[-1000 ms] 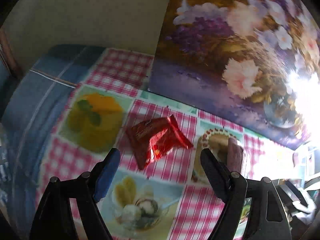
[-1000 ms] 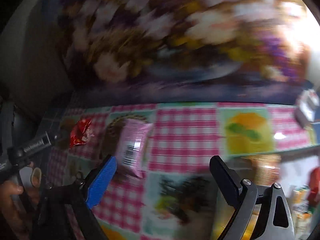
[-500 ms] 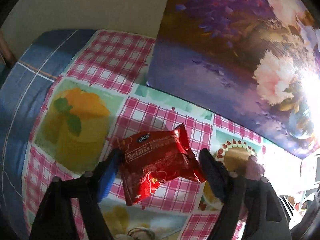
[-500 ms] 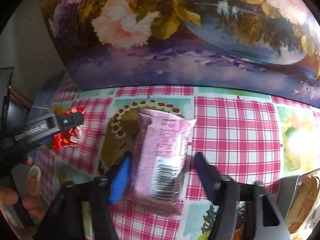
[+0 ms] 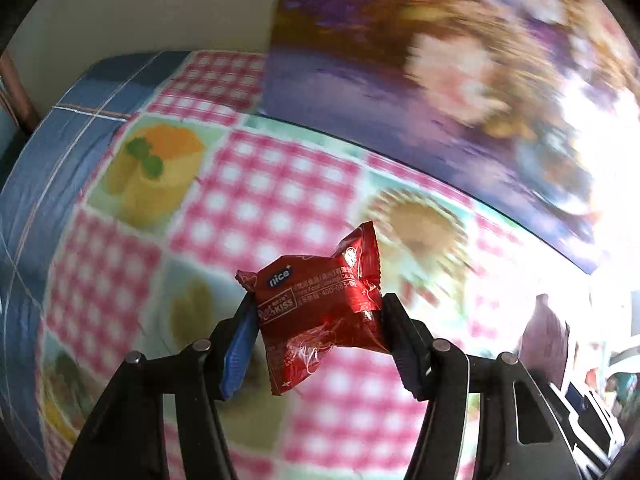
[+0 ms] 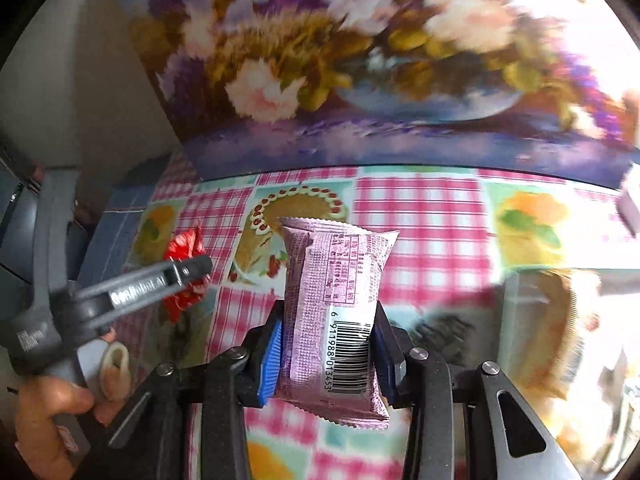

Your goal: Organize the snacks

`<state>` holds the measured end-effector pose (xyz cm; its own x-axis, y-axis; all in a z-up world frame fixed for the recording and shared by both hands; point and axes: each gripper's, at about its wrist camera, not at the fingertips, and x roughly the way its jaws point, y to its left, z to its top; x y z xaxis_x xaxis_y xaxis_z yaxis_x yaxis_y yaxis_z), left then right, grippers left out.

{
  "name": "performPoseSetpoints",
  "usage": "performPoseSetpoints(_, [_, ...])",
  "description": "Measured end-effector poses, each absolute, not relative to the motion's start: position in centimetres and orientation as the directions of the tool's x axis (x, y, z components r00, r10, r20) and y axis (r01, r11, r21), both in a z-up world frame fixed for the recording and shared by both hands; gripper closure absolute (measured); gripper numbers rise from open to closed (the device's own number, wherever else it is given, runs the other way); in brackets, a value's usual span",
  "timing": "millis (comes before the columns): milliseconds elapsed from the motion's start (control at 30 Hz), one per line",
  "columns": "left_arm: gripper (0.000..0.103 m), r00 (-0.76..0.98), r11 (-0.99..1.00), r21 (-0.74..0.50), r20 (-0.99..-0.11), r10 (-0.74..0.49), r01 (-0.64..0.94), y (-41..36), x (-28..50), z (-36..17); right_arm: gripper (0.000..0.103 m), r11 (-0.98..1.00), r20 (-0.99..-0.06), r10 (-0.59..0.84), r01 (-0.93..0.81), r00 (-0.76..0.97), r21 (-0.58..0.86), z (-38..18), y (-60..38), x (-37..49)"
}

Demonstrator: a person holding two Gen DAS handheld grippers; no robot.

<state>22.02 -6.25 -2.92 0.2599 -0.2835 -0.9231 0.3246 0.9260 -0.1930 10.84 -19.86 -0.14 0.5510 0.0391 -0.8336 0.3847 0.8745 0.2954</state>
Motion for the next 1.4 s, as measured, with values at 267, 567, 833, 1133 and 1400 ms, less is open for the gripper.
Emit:
performPoseSetpoints(267, [0.040, 0.206, 0.799, -0.263, -0.880, -0.429, 0.540, -14.9, 12.3, 2.1, 0.061, 0.830, -0.834, -0.062, 0.493, 0.549, 0.262, 2.7, -25.7, 2.7])
performPoseSetpoints(567, [0.040, 0.116, 0.688, -0.264, -0.884, -0.454, 0.676, -24.8, 4.9, 2.9, 0.061, 0.740, -0.873, -0.162, 0.642, 0.460, 0.201, 1.3, -35.4, -5.8])
performPoseSetpoints(833, [0.031, 0.062, 0.670, -0.291, -0.891, -0.450, 0.683, -27.9, 3.0, 1.6, 0.054, 0.716, -0.898, -0.152, 0.672, 0.414, 0.189, -0.6, -39.2, -8.7])
performPoseSetpoints(1133, [0.021, 0.107, 0.728, -0.294, -0.887, -0.449, 0.619, -24.0, 2.5, 2.9, 0.044, 0.701, -0.883, -0.161, 0.681, 0.441, 0.213, 1.4, -37.9, -10.3])
performPoseSetpoints(1400, [0.008, 0.276, 0.833, -0.155, -0.898, -0.343, 0.531, -16.8, 0.2, 2.9, 0.008, 0.744, -0.858, -0.171, 0.635, 0.485, 0.210, 3.0, -31.6, -11.8])
